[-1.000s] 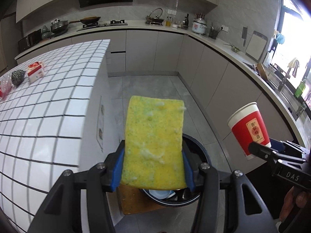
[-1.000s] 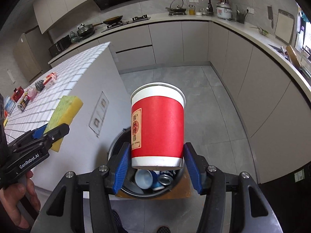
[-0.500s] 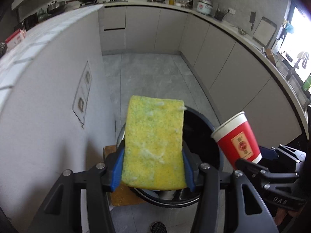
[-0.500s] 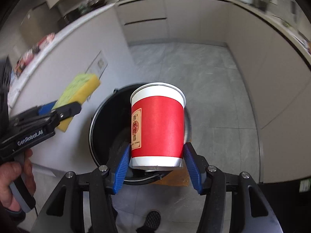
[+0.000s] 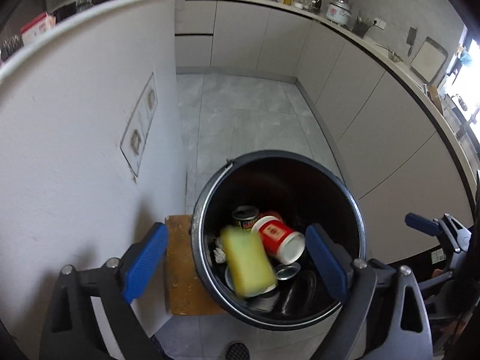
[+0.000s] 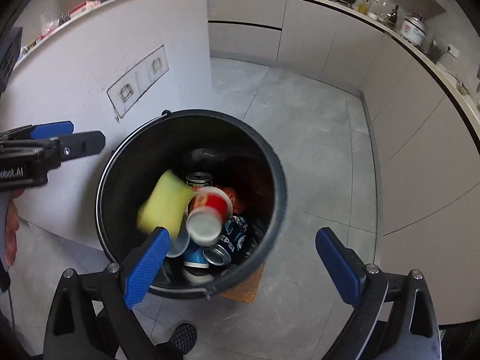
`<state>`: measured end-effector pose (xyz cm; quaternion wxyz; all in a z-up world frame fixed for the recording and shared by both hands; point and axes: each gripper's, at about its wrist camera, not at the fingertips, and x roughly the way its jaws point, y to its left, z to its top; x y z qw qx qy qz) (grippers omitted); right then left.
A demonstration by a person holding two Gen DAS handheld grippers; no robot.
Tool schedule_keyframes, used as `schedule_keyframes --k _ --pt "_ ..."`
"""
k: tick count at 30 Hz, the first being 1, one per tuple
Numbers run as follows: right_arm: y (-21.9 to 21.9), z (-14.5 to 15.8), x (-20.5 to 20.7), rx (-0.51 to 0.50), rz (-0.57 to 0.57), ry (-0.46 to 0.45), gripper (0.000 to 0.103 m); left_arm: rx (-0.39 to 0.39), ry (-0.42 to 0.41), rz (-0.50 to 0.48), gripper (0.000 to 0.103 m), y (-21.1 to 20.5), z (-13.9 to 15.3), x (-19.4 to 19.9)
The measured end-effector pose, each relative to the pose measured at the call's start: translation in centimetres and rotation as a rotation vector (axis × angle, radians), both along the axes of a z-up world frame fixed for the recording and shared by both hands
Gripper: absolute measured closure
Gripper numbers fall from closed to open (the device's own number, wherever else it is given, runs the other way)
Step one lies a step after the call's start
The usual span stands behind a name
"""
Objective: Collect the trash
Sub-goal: 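Open both tools over the bin, dropping the sponge and red cup, then move both open tools back toward the spray can and milk carton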
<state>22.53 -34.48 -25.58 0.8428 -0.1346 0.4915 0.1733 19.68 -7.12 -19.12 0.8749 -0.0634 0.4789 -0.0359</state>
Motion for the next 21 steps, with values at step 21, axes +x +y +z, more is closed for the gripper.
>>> schedule_keyframes --k 21 --pt "-1.7 8.1 -2.3 0.080 -0.130 -0.055 0.004 0.004 -0.090 0.030 0.009 3.0 8.2 -1.8"
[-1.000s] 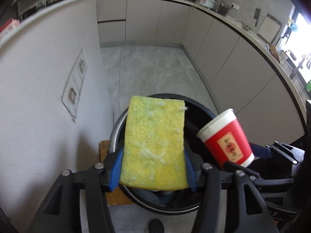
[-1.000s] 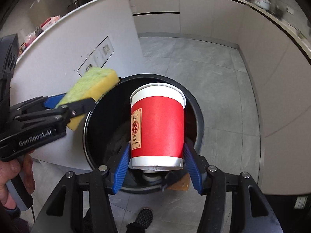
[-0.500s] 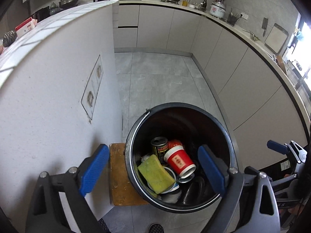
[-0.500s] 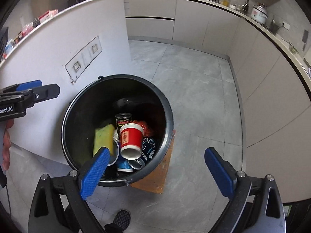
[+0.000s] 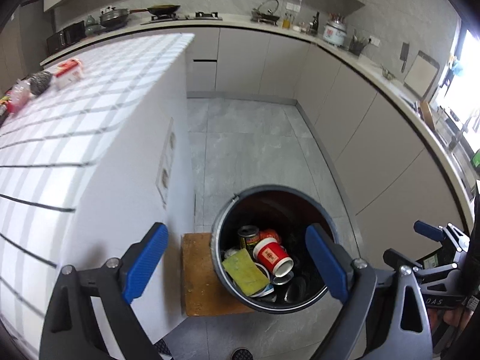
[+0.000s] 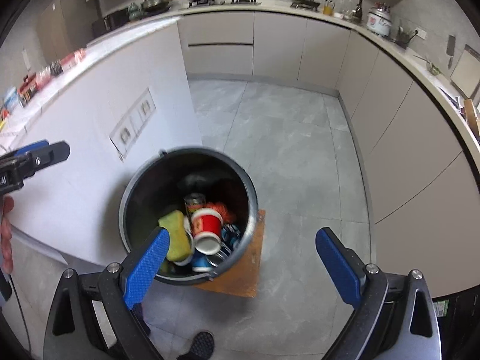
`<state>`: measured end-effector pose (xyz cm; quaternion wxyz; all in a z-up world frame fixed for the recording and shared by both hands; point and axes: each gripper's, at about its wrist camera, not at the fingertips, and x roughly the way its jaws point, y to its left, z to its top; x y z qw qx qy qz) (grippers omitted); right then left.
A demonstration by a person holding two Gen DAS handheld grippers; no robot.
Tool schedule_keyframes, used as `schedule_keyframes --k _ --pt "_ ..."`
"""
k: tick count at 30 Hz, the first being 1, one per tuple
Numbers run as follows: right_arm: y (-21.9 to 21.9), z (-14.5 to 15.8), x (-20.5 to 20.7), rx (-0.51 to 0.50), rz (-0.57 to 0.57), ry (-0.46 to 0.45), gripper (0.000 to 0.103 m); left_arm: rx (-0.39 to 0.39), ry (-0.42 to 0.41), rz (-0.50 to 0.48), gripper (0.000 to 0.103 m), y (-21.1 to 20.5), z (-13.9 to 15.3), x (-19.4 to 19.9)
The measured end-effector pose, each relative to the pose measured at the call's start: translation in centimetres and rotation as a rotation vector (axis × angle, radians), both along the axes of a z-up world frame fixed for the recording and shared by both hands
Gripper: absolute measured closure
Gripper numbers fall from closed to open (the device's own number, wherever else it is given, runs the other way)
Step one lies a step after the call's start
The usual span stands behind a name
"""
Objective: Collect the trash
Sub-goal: 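Move both open tools back toward the spray can and milk carton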
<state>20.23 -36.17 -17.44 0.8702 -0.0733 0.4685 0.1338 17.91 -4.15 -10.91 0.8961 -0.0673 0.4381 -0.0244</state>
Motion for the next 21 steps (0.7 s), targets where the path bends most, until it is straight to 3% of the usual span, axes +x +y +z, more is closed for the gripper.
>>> schedule_keyframes --k 7,13,21 --pt "5.7 5.2 -0.4 0.055 0.062 -0.067 0.004 0.025 -0.079 0.070 0.009 4.9 3.6 -1.2" --pt "12.9 8.3 0.4 0.111 0.136 -0.102 0.004 0.029 -0.116 0.177 0.009 13.2 4.9 -2.4" --pt "25.0 9.4 2.4 0.098 0.208 -0.096 0.004 0.012 -0.121 0.290 0.009 25.9 5.0 -1.8"
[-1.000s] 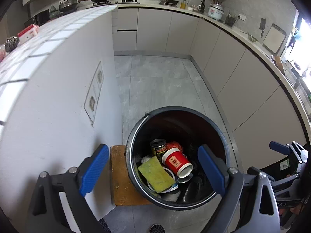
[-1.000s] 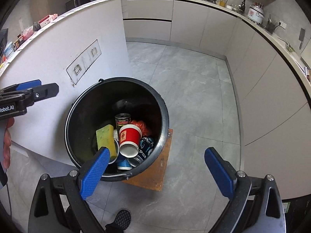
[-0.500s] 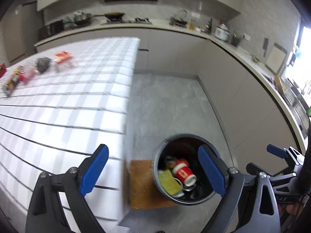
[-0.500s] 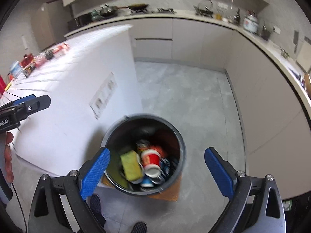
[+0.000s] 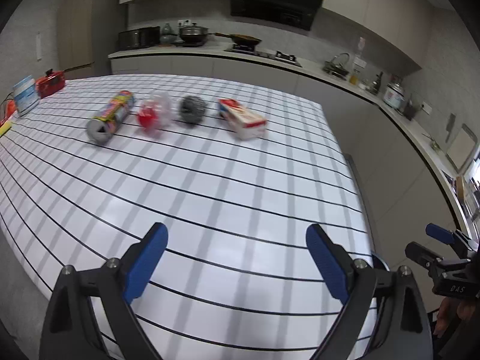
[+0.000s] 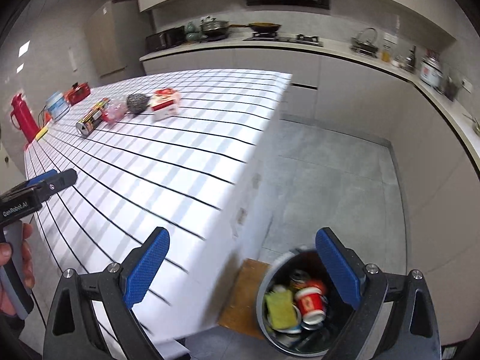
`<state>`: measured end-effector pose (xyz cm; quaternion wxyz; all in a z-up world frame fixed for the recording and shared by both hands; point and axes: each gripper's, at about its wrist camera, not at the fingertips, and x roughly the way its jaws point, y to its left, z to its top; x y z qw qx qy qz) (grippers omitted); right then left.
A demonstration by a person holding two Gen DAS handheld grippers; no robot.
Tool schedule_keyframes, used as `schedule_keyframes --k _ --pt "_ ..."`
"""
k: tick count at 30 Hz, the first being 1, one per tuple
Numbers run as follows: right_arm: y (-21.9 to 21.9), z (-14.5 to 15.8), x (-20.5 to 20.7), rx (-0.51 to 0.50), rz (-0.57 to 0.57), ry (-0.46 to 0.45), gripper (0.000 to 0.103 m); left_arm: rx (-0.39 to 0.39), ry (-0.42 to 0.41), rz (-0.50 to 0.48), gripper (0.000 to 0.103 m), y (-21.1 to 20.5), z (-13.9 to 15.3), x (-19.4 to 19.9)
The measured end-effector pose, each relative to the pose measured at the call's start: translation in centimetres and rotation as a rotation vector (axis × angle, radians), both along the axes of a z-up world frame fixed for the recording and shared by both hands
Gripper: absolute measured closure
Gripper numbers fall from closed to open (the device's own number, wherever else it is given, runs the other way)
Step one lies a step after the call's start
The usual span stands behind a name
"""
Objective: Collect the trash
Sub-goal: 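Move both open tools back toward the spray can and milk carton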
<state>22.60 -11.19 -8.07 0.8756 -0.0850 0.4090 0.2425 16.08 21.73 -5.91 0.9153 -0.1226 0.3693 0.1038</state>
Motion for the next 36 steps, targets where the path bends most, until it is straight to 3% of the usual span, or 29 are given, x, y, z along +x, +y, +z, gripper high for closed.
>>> schedule_keyframes --k 7,12,25,36 --pt "11.2 0.6 2.1 -0.003 0.057 0.012 0.004 0.003 -0.002 0.067 0.009 10.2 0.2 0.7" --pt "16.2 0.6 3.3 -0.016 0.074 0.018 0.004 0.004 0.019 0.082 0.009 14.5 -0.6 1.1" --pt "21.6 0.7 6.9 -0.059 0.044 0.023 0.007 0.013 0.055 0.040 0.009 19.5 -1.9 5.3" --pt "24.7 -1.0 12.3 -0.090 0.033 0.043 0.012 0.014 0.081 0.012 0.009 23.0 -3.0 9.9"
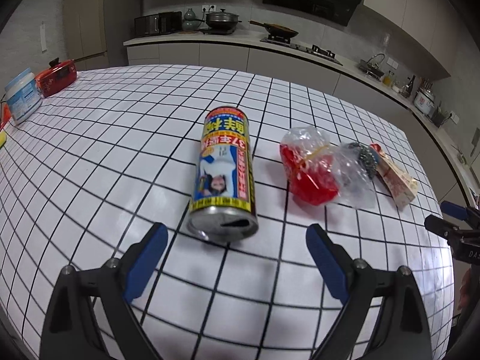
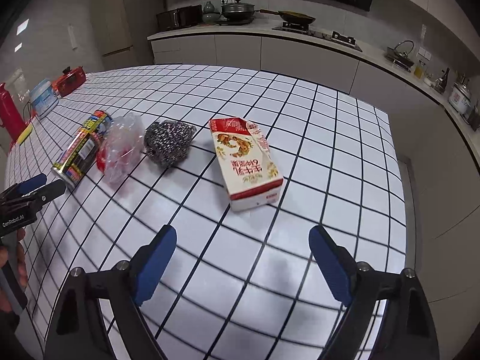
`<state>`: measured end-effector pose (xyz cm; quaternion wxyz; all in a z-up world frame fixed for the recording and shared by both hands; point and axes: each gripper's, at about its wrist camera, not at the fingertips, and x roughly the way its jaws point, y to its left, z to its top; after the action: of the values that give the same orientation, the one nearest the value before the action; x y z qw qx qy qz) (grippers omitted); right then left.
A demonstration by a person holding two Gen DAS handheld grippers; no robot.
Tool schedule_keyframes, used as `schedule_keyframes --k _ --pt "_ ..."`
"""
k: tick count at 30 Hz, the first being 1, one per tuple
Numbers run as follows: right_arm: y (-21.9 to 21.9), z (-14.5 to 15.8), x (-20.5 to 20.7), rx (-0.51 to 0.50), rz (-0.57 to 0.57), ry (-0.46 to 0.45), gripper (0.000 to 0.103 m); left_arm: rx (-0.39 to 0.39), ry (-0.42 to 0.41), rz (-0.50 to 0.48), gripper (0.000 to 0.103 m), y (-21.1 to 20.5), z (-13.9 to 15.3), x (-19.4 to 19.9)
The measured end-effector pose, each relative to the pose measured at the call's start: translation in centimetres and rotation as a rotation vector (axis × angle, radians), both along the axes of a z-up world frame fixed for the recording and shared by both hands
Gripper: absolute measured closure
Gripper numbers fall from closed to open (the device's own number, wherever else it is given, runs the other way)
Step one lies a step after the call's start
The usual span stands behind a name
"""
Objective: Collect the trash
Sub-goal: 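Move both open tools back toward the spray can and milk carton, then grasp the yellow spray can with left tool while right tool grasps the milk carton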
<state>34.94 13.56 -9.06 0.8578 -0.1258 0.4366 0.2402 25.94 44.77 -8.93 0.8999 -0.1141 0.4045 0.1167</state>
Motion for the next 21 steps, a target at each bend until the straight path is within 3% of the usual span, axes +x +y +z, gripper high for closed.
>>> schedule_keyframes --k 12,18,21 --pt "2.8 -2.6 5.8 0.009 -0.006 0.036 0.015 0.017 0.025 -0.032 0.009 1.4 -0.7 3.7" --pt "3.4 -3.5 6.6 0.007 0.001 0.062 0.034 0.019 0.058 -0.037 0.010 1.4 -1.5 4.2" --pt "3.4 -3.6 6.6 -0.001 -0.001 0.054 0.044 0.002 0.065 -0.041 0.024 1.5 -1.9 4.1"
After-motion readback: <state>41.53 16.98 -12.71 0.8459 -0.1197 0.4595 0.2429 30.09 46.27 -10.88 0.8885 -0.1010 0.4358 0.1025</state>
